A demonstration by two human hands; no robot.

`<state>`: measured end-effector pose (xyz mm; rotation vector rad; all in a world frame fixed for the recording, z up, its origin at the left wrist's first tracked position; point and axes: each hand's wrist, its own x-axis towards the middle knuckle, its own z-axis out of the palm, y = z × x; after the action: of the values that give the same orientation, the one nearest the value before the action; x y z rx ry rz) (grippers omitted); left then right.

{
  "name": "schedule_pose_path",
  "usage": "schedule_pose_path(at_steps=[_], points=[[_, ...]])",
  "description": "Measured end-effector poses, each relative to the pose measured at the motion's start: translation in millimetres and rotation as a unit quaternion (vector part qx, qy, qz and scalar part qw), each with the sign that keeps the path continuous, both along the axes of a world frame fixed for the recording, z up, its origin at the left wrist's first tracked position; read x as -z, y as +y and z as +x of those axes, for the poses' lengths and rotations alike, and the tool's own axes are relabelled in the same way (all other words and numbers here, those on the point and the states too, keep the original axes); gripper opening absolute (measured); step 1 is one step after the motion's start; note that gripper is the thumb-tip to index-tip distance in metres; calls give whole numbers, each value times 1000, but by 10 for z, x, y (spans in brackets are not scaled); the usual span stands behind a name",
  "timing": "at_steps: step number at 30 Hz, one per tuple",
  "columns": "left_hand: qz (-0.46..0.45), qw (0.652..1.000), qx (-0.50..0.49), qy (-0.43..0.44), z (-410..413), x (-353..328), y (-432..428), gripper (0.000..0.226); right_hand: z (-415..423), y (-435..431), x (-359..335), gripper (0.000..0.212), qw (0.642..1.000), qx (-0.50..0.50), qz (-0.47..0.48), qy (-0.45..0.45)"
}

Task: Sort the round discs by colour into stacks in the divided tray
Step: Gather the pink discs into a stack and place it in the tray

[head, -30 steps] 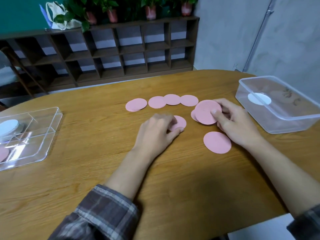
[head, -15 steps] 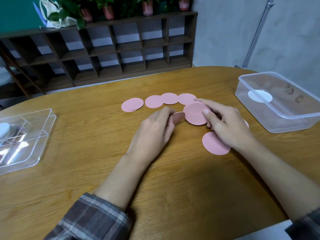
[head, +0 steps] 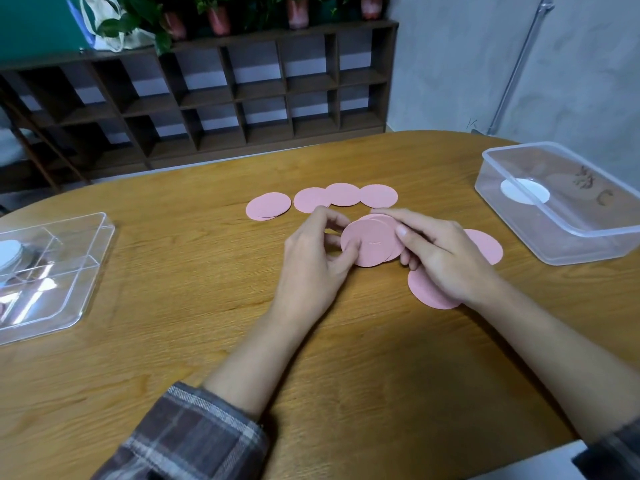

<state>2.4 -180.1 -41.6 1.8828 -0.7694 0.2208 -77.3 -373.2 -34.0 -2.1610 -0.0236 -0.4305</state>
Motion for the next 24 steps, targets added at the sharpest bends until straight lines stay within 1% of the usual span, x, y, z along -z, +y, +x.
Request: schedule_pose_path(at_steps=[4,7,9,11,13,15,17,19,21,22,24], points=[[-4,1000,-8,8,-20,-3,-8,22,1,19,5,38,1000,-5,-9,10],[-11,1000,-20,4,-28,-9,-13,23,-5,51,2,33,999,-13,-43,8],[-8,1000,-22,-3,-45,-10,-17,24,-1,64,7,33,997,-13,-71,2],[7,999,-23,-27,-61,-10,-18,25,9,42,12,31,997,-2,-81,-8],[32,997,-29,-70,-75,-14,-18,27,23,-21,14,28,997,16,-77,-23],[52,994,9,-99,-102,-16,-27,27,41,-97,14,25,996,40,-69,-37],[98,984,101,-113,-153,-3,-44,27,65,-149,14,24,996,61,-44,-50],[180,959,173,-135,-201,33,-58,37,84,-173,11,24,996,71,-18,-56],[262,931,185,-173,-216,54,-64,50,90,-192,7,25,996,80,-6,-49],[286,923,182,-182,-214,54,-57,53,88,-201,4,25,995,86,-3,-43],[293,923,173,-180,-203,42,-42,57,81,-215,-4,27,995,95,7,-37]])
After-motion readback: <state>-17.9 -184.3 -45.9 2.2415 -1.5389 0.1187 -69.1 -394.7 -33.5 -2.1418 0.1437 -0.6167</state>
